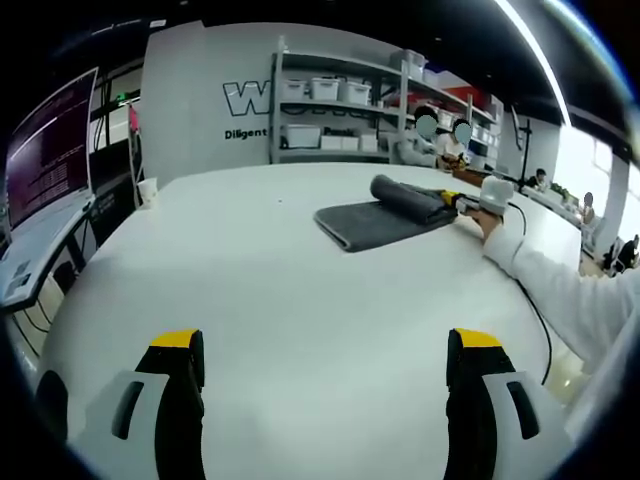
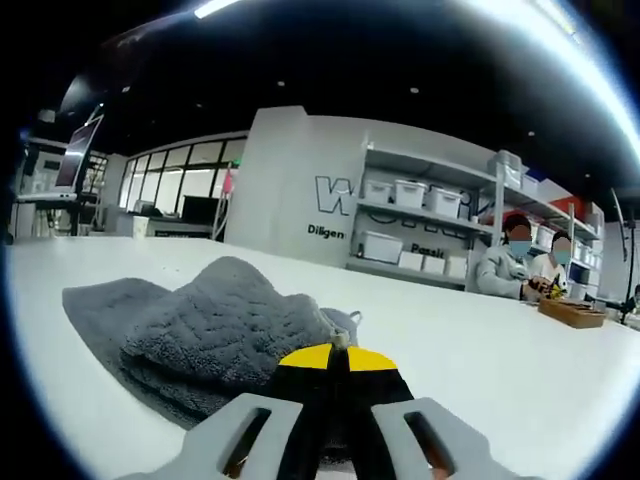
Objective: Open the folded towel by lifting each exposed corner and separating the folded layers until the towel lies flat within the target outline without major curled edges
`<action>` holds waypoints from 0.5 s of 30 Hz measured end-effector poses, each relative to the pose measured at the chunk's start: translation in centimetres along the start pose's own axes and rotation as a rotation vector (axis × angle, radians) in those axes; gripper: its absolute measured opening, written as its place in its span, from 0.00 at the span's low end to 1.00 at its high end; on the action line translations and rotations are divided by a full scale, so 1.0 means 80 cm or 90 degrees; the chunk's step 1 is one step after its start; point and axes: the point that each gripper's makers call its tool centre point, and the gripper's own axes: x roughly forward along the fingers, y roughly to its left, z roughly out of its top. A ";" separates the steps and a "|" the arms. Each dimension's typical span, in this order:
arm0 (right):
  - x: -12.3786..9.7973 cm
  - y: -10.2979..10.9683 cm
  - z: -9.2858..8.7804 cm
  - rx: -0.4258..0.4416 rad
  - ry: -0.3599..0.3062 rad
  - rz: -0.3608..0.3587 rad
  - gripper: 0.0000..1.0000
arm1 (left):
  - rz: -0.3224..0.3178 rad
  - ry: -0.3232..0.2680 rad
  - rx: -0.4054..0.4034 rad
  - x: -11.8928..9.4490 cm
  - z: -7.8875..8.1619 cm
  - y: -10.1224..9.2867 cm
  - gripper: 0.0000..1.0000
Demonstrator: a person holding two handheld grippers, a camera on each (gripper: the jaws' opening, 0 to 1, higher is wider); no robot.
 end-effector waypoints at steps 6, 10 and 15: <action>-0.002 -0.007 -0.001 -0.002 0.000 -0.005 0.00 | 0.001 0.001 0.000 0.000 0.000 0.000 0.99; -0.003 -0.010 0.001 -0.005 -0.003 -0.008 0.00 | 0.000 0.001 0.001 0.000 -0.001 -0.002 0.99; -0.005 -0.016 0.000 -0.006 -0.004 -0.013 0.00 | 0.000 0.002 0.001 0.001 -0.001 -0.002 0.99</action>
